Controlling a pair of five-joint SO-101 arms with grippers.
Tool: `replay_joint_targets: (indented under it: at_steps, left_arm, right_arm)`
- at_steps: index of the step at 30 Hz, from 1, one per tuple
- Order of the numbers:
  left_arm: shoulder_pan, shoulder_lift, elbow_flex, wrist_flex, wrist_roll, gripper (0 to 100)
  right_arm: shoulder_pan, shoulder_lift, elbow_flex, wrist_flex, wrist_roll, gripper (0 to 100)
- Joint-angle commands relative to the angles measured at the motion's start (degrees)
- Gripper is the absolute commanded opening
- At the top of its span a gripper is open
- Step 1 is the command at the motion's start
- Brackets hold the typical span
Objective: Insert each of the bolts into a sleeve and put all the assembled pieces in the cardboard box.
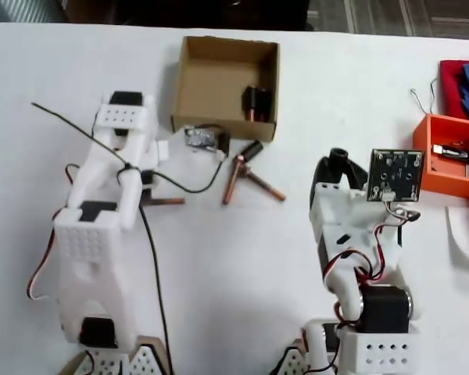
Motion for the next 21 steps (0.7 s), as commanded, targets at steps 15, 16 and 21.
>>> replay_joint_targets:
  at_steps: [15,16,21]
  left_arm:
    - [-1.8,-5.1,-19.1,2.6,25.8,12]
    - [-1.6,-6.9,-19.1,2.6,32.6,12]
    - [-1.0,-13.5,-14.7,2.5,83.3,12]
  right_arm:
    - [0.5,-0.9,0.3,0.0,-0.4,2.3]
    - [0.5,-0.9,0.3,0.0,-0.4,2.3]
    - [0.4,-0.9,0.3,-0.1,-0.4,2.3]
